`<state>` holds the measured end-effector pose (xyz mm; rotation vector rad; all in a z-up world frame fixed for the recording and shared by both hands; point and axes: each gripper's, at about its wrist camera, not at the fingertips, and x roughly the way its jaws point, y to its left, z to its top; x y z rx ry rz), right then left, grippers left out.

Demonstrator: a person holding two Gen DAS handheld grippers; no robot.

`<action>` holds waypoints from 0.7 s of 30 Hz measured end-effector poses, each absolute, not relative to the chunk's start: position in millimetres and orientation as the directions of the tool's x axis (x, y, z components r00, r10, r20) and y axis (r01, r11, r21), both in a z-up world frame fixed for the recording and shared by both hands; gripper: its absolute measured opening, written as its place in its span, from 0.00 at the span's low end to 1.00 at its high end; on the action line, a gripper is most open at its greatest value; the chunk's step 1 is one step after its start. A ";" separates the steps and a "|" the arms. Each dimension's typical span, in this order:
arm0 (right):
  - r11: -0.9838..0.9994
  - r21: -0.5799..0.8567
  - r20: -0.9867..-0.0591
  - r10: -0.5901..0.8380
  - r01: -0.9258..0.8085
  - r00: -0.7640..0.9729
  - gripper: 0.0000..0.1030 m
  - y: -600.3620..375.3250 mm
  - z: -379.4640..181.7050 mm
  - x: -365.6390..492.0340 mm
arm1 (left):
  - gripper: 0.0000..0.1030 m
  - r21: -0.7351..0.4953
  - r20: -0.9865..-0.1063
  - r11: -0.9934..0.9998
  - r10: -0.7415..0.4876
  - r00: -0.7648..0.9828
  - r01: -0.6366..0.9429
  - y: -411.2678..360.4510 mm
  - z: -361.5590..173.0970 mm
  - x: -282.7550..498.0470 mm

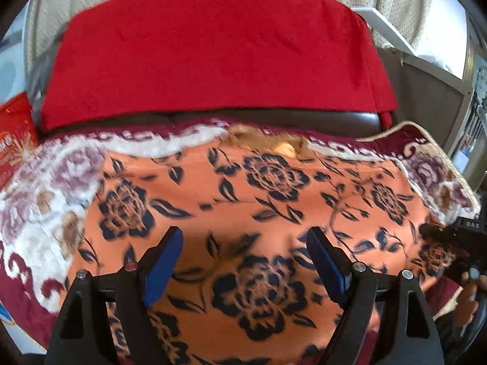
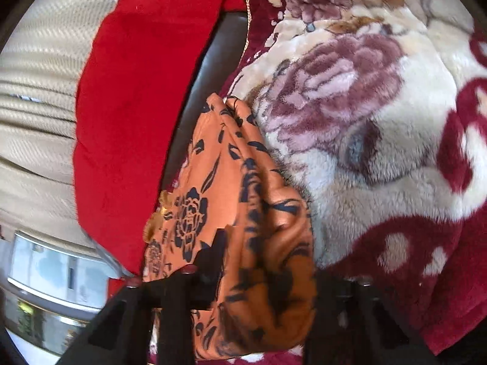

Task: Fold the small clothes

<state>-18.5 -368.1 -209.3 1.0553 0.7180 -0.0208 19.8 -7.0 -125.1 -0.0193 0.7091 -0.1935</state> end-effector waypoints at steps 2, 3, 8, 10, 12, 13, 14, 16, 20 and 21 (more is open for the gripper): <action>0.536 0.763 -0.570 0.294 0.361 0.767 0.30 -365.8 -207.2 -12.7 | 0.86 -0.067 -0.770 0.979 -0.174 0.614 0.192 -13.2 -162.8 47.4; 0.544 0.753 -0.581 0.284 0.371 0.763 0.30 -364.6 -208.6 -10.8 | 0.90 -0.052 -0.748 0.979 -0.170 0.642 0.199 -13.1 -168.2 49.3; 0.685 0.626 -0.652 0.198 0.372 0.732 0.13 -336.8 -176.8 5.6 | 0.86 -0.226 -0.732 0.950 -0.311 0.606 0.214 13.3 -154.4 58.4; 0.783 0.548 -0.626 0.151 0.294 0.765 0.12 -304.5 -131.0 10.0 | 0.82 -0.342 -0.695 0.919 -0.386 0.607 0.193 36.9 -144.9 56.2; 0.870 0.452 -0.585 0.123 0.196 0.802 0.12 -257.6 -86.1 14.0 | 0.82 -0.437 -0.643 0.889 -0.415 0.644 0.136 73.0 -132.5 52.2; 0.900 0.410 -0.565 0.124 0.148 0.816 0.12 -234.6 -70.0 14.1 | 0.82 -0.480 -0.614 0.869 -0.428 0.663 0.117 93.1 -126.2 47.4; 0.933 0.350 -0.539 0.135 0.076 0.832 0.12 -199.2 -51.1 15.1 | 0.82 -0.525 -0.586 0.846 -0.439 0.681 0.094 115.7 -122.1 44.3; 0.961 0.276 -0.514 0.169 -0.025 0.841 0.12 -146.7 -36.3 15.2 | 0.82 -0.620 -0.536 0.782 -0.480 0.695 0.062 154.5 -119.2 38.8; 0.962 0.215 -0.594 0.268 -0.171 0.758 0.12 -55.1 -76.7 37.0 | 0.82 -0.769 -0.452 0.638 -0.591 0.668 0.044 187.0 -132.1 52.5; 0.957 0.221 -0.646 0.287 -0.186 0.707 0.12 -39.5 -101.9 48.6 | 0.82 -0.786 -0.448 0.617 -0.610 0.654 0.037 187.9 -137.1 56.7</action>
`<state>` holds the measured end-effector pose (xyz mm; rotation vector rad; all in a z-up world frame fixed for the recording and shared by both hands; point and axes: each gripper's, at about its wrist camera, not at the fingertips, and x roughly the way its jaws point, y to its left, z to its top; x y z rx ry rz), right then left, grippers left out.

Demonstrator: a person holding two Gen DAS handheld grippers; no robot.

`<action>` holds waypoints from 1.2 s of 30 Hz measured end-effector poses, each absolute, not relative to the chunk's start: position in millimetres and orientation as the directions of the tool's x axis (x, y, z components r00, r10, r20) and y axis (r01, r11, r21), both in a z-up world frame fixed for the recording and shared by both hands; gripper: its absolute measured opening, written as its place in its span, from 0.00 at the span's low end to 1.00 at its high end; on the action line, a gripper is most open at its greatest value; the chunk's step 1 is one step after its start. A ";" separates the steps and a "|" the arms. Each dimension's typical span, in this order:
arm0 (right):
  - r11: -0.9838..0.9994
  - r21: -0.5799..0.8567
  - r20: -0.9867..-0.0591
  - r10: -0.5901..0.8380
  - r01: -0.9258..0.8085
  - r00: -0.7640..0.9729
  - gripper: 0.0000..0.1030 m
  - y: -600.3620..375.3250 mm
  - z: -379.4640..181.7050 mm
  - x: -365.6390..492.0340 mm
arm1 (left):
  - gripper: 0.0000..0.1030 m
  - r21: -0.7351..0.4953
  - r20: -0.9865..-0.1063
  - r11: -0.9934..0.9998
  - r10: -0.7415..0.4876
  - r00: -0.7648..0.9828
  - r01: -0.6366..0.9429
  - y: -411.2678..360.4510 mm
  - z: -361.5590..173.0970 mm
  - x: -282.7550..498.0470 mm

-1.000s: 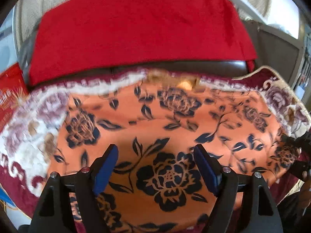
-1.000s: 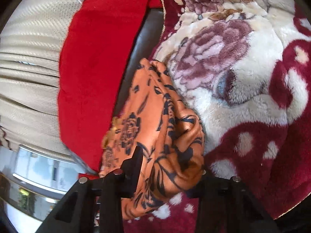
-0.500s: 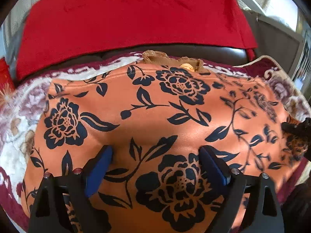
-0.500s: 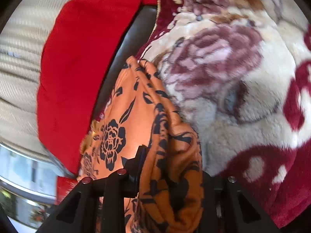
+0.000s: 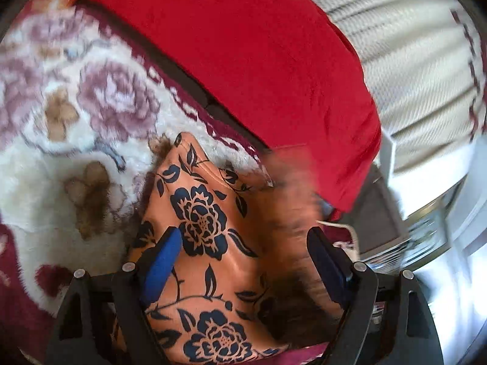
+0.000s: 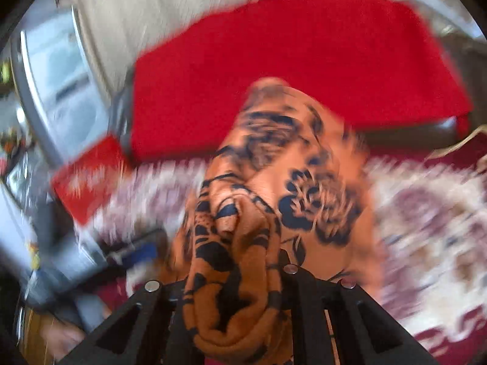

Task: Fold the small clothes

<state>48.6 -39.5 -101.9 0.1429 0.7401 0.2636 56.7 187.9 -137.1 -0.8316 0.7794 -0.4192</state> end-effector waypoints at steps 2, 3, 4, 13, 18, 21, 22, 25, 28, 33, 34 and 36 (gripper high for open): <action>0.953 0.239 -0.732 0.302 -0.185 0.611 0.13 -24.1 -148.1 70.1 | 0.82 -0.822 -0.452 0.570 -0.665 0.595 0.013 183.9 -151.2 72.0; 0.952 0.247 -0.739 0.305 -0.180 0.600 0.13 -22.0 -157.0 73.0 | 0.82 -0.831 -0.451 0.556 -0.680 0.578 0.006 180.0 -155.0 76.2; 0.954 0.239 -0.725 0.298 -0.179 0.621 0.13 -20.6 -152.5 69.5 | 0.82 -0.837 -0.445 0.546 -0.692 0.568 0.010 176.3 -156.3 80.5; 0.952 0.214 -0.667 0.307 -0.220 0.679 0.12 -22.3 -122.8 41.3 | 0.63 -0.831 -0.458 0.549 -0.770 0.444 0.095 107.3 -140.3 127.7; 0.956 0.189 -0.657 0.292 -0.223 0.695 0.12 -22.6 -119.4 27.9 | 0.17 -0.790 -0.478 0.589 -0.765 0.431 0.169 100.9 -121.6 137.3; 0.953 0.176 -0.613 0.301 -0.246 0.731 0.12 -18.3 -94.5 18.4 | 0.17 -0.728 -0.429 0.607 -0.765 0.480 0.317 113.1 -80.3 119.7; 0.948 0.180 -0.592 0.317 -0.262 0.741 0.12 -13.7 -83.1 14.4 | 0.17 -0.710 -0.416 0.613 -0.763 0.496 0.347 121.1 -70.6 115.5; 0.930 0.203 -0.550 0.366 -0.305 0.751 0.15 1.7 -66.6 7.0 | 0.17 -0.685 -0.414 0.632 -0.747 0.520 0.363 147.5 -70.5 119.2; 0.914 0.248 -0.574 0.407 -0.322 0.711 0.20 23.6 -79.4 18.1 | 0.16 -0.687 -0.514 0.680 -0.703 0.491 0.256 165.4 -121.5 147.0; 0.887 0.380 -0.688 0.461 -0.264 0.560 0.30 42.0 -149.8 52.1 | 0.14 -0.713 -0.563 0.685 -0.686 0.460 0.150 180.6 -176.5 153.9; 0.879 0.403 -0.683 0.474 -0.254 0.556 0.30 39.3 -151.9 51.6 | 0.14 -0.713 -0.546 0.679 -0.693 0.471 0.173 180.2 -170.1 151.6; 0.873 0.417 -0.663 0.484 -0.255 0.571 0.30 35.4 -146.5 48.1 | 0.14 -0.692 -0.544 0.692 -0.688 0.481 0.206 177.9 -159.8 151.1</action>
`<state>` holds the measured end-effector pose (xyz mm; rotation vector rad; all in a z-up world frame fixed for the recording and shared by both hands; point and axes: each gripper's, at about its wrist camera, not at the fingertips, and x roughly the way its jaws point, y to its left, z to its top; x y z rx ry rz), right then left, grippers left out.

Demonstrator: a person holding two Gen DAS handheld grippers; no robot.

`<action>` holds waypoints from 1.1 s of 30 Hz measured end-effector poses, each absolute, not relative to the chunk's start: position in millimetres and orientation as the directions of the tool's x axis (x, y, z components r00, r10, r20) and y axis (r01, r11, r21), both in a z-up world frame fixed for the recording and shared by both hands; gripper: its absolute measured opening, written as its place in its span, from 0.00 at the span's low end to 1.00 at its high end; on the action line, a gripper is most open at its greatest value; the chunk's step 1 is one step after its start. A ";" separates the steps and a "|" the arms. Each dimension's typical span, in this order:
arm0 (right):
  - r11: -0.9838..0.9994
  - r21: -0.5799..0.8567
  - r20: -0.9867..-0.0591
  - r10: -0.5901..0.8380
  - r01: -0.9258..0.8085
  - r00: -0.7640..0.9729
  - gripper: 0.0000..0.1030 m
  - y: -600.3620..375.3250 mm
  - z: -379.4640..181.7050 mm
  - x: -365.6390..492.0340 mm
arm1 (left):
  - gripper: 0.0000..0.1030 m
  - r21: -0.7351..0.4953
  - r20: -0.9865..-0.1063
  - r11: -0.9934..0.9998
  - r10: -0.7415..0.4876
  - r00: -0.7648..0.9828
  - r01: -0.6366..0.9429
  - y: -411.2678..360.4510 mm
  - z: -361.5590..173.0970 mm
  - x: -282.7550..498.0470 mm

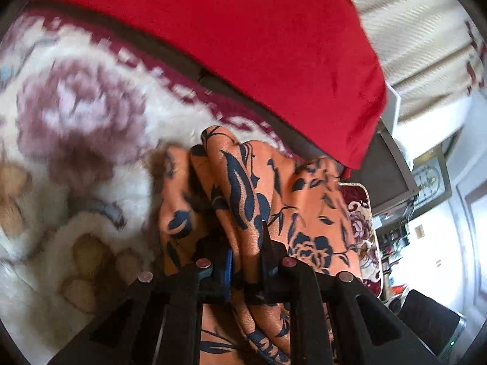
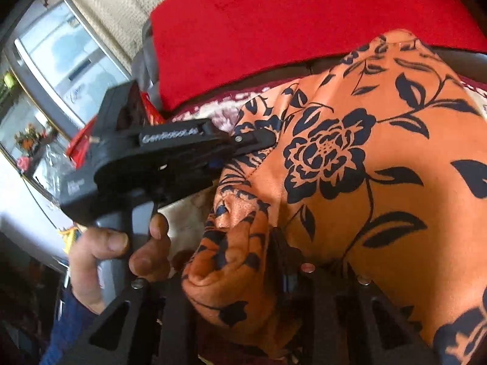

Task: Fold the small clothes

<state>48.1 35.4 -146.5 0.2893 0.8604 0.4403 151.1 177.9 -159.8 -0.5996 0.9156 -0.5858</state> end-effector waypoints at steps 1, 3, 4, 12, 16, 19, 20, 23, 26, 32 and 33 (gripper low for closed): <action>0.870 0.420 -0.656 0.487 -0.257 0.576 0.30 32.6 -144.1 48.6 | 0.14 -0.682 -0.542 0.697 -0.685 0.487 0.222 177.7 -154.5 150.3; 0.862 0.435 -0.639 0.500 -0.261 0.584 0.39 33.7 -142.2 43.8 | 0.14 -0.679 -0.541 0.699 -0.684 0.490 0.226 179.5 -153.1 151.5; 0.847 0.457 -0.628 0.523 -0.271 0.576 0.48 36.9 -143.4 41.5 | 0.14 -0.684 -0.543 0.697 -0.684 0.488 0.215 181.5 -155.4 152.2; 0.804 0.500 -0.597 0.589 -0.321 0.545 0.56 47.8 -154.5 24.4 | 0.13 -0.640 -0.592 0.745 -0.634 0.498 0.187 192.4 -162.0 150.3; 0.779 0.546 -0.576 0.616 -0.308 0.536 0.65 16.4 -157.8 9.5 | 0.14 -0.681 -0.604 0.724 -0.640 0.475 0.108 207.2 -193.1 149.5; 0.761 0.562 -0.538 0.634 -0.323 0.556 0.68 -10.8 -147.0 -14.5 | 0.16 -0.699 -0.576 0.709 -0.634 0.516 0.090 216.8 -181.7 140.4; 0.762 0.561 -0.530 0.630 -0.322 0.568 0.68 -17.9 -141.7 -20.2 | 0.16 -0.700 -0.573 0.709 -0.630 0.524 0.088 219.1 -177.2 136.6; 0.772 0.552 -0.499 0.610 -0.317 0.616 0.74 -45.3 -129.1 -35.3 | 0.22 -0.707 -0.538 0.696 -0.644 0.544 0.125 222.9 -155.5 110.0; 0.775 0.559 -0.467 0.587 -0.294 0.661 0.75 -68.3 -118.3 -44.9 | 0.59 -0.694 -0.524 0.704 -0.636 0.567 0.149 216.5 -134.9 67.9; 0.761 0.612 -0.440 0.554 -0.216 0.707 0.76 -113.1 -116.0 -41.3 | 0.06 -0.623 -0.624 0.772 -0.587 0.515 0.126 183.7 -156.3 24.7; 0.757 0.618 -0.439 0.556 -0.212 0.706 0.76 -117.7 -116.5 -42.0 | 0.05 -0.600 -0.660 0.795 -0.552 0.510 0.084 183.3 -165.2 26.4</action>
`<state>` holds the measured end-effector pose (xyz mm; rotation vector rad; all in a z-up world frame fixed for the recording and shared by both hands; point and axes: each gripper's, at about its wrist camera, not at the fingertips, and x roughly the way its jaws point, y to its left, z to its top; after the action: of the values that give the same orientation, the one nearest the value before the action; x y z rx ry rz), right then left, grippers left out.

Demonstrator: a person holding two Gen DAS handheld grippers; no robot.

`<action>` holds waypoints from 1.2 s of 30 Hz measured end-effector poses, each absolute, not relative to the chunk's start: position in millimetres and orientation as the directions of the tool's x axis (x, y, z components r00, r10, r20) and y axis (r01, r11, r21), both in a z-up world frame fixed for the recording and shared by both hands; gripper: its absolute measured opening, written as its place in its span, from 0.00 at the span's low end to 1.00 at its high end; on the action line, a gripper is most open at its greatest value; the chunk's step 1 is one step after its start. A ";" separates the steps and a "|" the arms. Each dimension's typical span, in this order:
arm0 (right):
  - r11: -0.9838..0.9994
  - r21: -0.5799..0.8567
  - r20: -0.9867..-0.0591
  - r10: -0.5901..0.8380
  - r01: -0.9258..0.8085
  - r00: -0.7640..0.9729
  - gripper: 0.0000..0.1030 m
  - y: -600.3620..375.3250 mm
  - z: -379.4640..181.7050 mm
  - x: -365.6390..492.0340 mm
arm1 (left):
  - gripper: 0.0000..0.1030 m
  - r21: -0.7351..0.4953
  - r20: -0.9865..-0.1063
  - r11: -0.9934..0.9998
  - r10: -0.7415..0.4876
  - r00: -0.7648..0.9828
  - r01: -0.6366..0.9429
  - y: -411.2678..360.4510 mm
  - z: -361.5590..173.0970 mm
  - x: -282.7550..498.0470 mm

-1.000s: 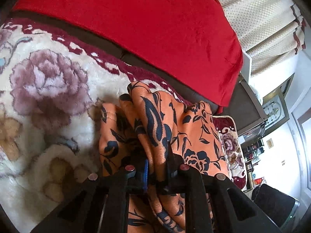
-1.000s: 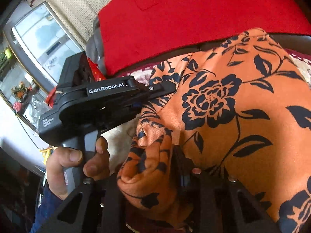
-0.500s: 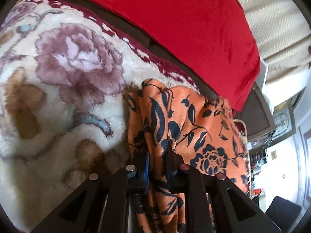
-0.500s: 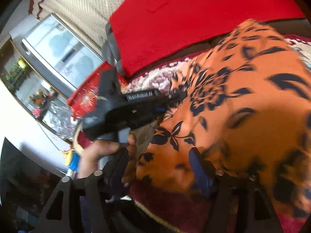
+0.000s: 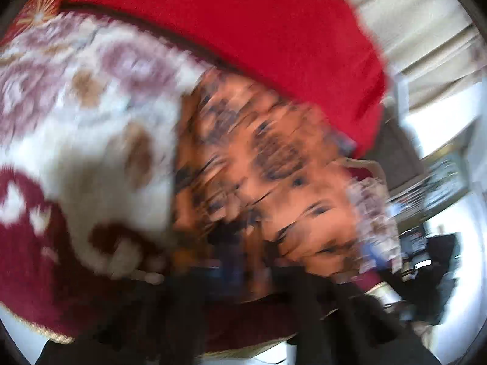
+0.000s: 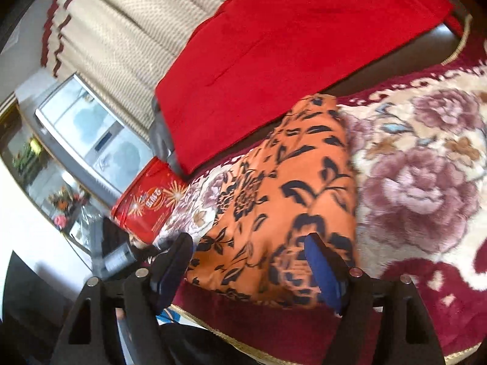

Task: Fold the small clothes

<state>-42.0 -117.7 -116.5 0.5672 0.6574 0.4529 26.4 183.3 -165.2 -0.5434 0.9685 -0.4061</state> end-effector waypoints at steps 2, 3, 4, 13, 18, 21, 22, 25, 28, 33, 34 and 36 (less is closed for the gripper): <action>0.753 0.628 -0.443 0.553 -0.197 0.705 0.76 -125.2 -118.1 -41.4 | 0.05 -0.621 -0.657 0.783 -0.537 0.528 0.024 198.6 -172.6 25.4; 0.747 0.636 -0.442 0.558 -0.193 0.702 0.76 -130.0 -118.4 -41.6 | 0.05 -0.622 -0.656 0.783 -0.531 0.537 0.015 203.8 -171.5 23.7; 0.745 0.640 -0.442 0.559 -0.191 0.701 0.76 -135.0 -117.8 -42.1 | 0.05 -0.604 -0.663 0.797 -0.510 0.548 0.011 207.5 -170.4 22.2; 0.665 0.745 -0.491 0.597 -0.050 0.635 0.89 -179.4 -149.8 16.5 | 0.32 -0.447 -0.652 0.894 -0.353 0.671 0.036 183.7 -117.5 7.8; 0.579 0.815 -0.477 0.695 -0.025 0.539 0.88 -174.9 -169.0 66.2 | 0.56 -0.388 -0.579 0.907 -0.380 0.721 0.166 143.6 -96.3 20.5; 0.585 0.811 -0.502 0.712 -0.019 0.491 0.53 -160.6 -177.6 81.6 | 0.41 -0.305 -0.720 0.948 -0.291 0.630 0.089 131.1 -143.1 54.4; 0.641 0.767 -0.553 0.673 -0.015 0.491 0.49 -156.4 -177.9 81.8 | 0.33 -0.294 -0.757 0.954 -0.273 0.594 0.063 130.5 -162.6 64.2; 0.807 0.587 -0.675 0.529 -0.060 0.515 0.42 -141.8 -172.6 73.5 | 0.34 -0.305 -0.732 0.950 -0.278 0.623 0.066 136.1 -169.7 61.3; 0.838 0.537 -0.687 0.499 -0.093 0.528 0.49 -133.4 -156.9 72.4 | 0.34 -0.307 -0.733 0.949 -0.284 0.618 0.072 142.0 -164.9 57.7; 0.778 0.624 -0.592 0.530 -0.072 0.607 0.89 -151.5 -135.4 89.3 | 0.34 -0.313 -0.719 0.945 -0.299 0.627 0.093 148.0 -169.5 57.6; 0.761 0.647 -0.600 0.550 -0.053 0.581 0.89 -153.4 -142.8 105.1 | 0.34 -0.318 -0.717 0.944 -0.303 0.628 0.092 150.5 -170.3 56.5; 0.721 0.692 -0.618 0.611 -0.026 0.495 0.46 -152.1 -168.2 136.1 | 0.34 -0.331 -0.719 0.940 -0.310 0.622 0.085 144.3 -173.4 59.0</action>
<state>136.1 -152.1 -168.2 0.6785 0.9890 0.4235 59.0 144.3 -173.4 -0.2777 0.8724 -0.2298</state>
